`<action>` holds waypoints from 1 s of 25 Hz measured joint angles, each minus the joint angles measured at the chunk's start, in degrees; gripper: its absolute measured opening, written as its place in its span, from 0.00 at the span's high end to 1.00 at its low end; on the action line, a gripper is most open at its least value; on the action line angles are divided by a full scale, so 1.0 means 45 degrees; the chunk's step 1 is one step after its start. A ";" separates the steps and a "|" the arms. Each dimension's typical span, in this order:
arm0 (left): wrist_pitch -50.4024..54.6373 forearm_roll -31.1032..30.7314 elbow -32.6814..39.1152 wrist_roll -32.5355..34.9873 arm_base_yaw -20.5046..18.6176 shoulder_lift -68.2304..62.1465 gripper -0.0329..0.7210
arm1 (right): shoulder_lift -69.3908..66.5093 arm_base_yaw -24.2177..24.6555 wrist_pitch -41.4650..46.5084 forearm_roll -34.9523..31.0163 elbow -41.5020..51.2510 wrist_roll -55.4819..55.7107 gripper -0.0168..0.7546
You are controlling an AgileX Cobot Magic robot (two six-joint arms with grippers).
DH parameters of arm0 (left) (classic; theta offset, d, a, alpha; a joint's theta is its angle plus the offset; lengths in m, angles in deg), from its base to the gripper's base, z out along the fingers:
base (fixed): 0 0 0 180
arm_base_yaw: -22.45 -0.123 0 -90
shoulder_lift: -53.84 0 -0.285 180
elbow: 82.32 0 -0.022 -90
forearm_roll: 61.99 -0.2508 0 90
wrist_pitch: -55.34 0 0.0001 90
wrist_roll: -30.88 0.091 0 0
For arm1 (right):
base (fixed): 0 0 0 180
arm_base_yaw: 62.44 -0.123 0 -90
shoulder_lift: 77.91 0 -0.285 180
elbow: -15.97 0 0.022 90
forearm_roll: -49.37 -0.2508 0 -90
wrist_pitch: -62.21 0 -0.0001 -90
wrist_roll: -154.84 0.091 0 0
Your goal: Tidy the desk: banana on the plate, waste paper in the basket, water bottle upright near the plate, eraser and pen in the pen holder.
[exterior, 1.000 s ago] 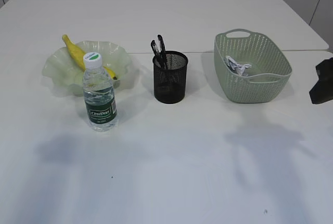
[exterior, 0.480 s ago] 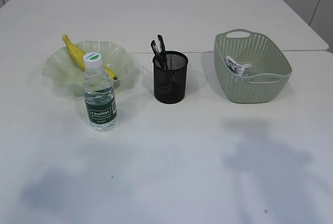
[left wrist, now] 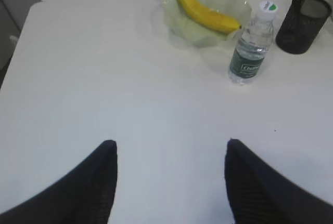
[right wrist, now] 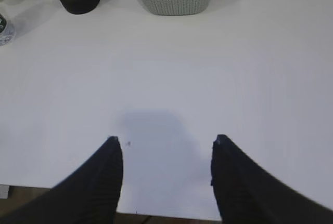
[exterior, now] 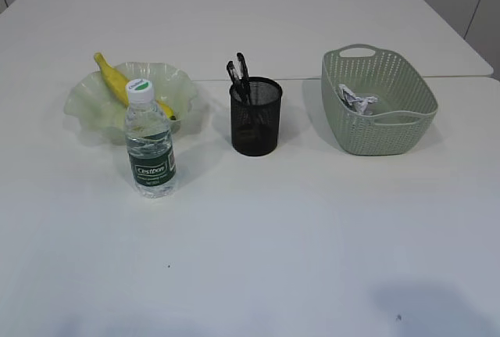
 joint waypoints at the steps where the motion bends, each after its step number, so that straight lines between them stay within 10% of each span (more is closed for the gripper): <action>1: 0.0000 0.0000 0.0000 0.0000 0.0000 0.0449 0.35 | 0.0291 0.0000 0.0229 0.0021 0.0113 0.0026 0.45; 25: 0.0000 0.0288 0.3190 -0.0027 0.0000 0.3297 0.39 | 0.6380 -0.0072 0.1619 0.1047 0.0609 0.0045 0.45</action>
